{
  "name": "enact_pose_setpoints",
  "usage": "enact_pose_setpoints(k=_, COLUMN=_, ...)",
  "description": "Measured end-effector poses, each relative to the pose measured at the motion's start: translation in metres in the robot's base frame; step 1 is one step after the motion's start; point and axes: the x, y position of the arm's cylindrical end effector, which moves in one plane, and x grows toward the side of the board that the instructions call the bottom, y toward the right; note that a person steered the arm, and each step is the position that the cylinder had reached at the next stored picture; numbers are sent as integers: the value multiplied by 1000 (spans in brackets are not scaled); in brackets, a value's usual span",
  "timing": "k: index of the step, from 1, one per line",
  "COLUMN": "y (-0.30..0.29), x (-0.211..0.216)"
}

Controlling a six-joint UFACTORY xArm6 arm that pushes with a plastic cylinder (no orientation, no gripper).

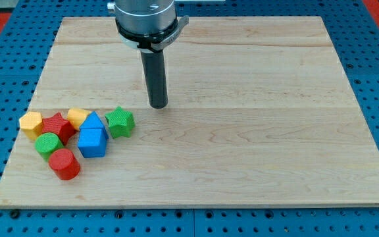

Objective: Push the red circle into the blue cube

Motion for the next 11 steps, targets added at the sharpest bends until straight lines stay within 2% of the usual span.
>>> enact_pose_setpoints(k=1, y=0, x=-2)
enact_pose_setpoints(k=2, y=6, x=45)
enact_pose_setpoints(k=3, y=-12, x=163)
enact_pose_setpoints(k=4, y=-30, x=186)
enact_pose_setpoints(k=5, y=-66, x=186)
enact_pose_setpoints(k=7, y=-244, x=182)
enact_pose_setpoints(k=8, y=-196, x=154)
enact_pose_setpoints(k=9, y=-140, x=152)
enact_pose_setpoints(k=10, y=-140, x=148)
enact_pose_setpoints(k=11, y=-186, x=158)
